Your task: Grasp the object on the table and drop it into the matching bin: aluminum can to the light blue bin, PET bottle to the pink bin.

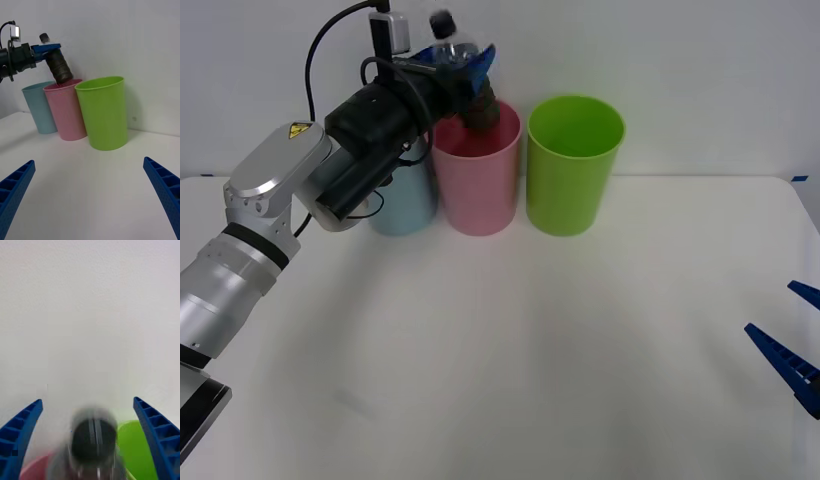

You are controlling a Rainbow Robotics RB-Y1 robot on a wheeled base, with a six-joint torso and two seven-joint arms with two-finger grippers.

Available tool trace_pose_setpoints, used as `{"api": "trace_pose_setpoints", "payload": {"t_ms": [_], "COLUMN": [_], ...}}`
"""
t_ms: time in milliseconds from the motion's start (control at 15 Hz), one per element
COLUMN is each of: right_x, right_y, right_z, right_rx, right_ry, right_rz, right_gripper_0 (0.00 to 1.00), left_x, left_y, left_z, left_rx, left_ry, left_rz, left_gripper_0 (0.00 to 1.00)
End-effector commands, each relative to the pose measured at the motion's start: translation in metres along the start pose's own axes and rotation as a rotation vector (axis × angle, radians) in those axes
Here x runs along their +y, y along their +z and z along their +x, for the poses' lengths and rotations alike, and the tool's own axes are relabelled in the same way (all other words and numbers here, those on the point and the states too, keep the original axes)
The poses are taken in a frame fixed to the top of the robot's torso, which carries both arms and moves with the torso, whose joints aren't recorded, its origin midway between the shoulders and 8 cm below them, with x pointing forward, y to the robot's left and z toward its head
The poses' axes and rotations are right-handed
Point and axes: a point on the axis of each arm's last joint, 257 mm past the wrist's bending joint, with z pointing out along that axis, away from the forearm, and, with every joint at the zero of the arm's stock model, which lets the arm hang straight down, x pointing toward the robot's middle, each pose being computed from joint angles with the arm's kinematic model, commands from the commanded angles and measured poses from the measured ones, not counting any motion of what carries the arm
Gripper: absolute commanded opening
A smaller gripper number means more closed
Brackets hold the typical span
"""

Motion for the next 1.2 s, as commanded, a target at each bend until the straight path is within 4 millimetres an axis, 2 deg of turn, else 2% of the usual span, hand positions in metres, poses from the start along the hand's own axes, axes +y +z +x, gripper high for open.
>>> {"api": "trace_pose_setpoints", "payload": {"t_ms": [67, 533, 867, 1200], "right_x": [0.000, 0.000, 0.000, 0.000], "right_y": [0.000, 0.000, 0.000, 0.000], "right_z": [0.000, 0.000, 0.000, 0.000], "right_rx": [0.000, 0.000, 0.000, 0.000], "right_ry": [0.000, 0.000, 0.000, 0.000], "right_rz": [0.000, 0.000, 0.000, 0.000], "right_gripper_0": [1.00, 1.00, 1.00, 1.00], "left_x": [-0.001, -0.002, 0.005, 0.024], "left_y": [0.000, -0.008, -0.043, -0.097], "left_z": [0.000, -0.002, -0.013, -0.021], "left_rx": [-0.001, 0.001, -0.018, -0.036], "left_ry": [-0.005, -0.029, -0.058, -0.076], "left_rz": [0.002, 0.044, 0.054, 0.028], "left_gripper_0": [1.00, 1.00, 1.00, 1.00]}}
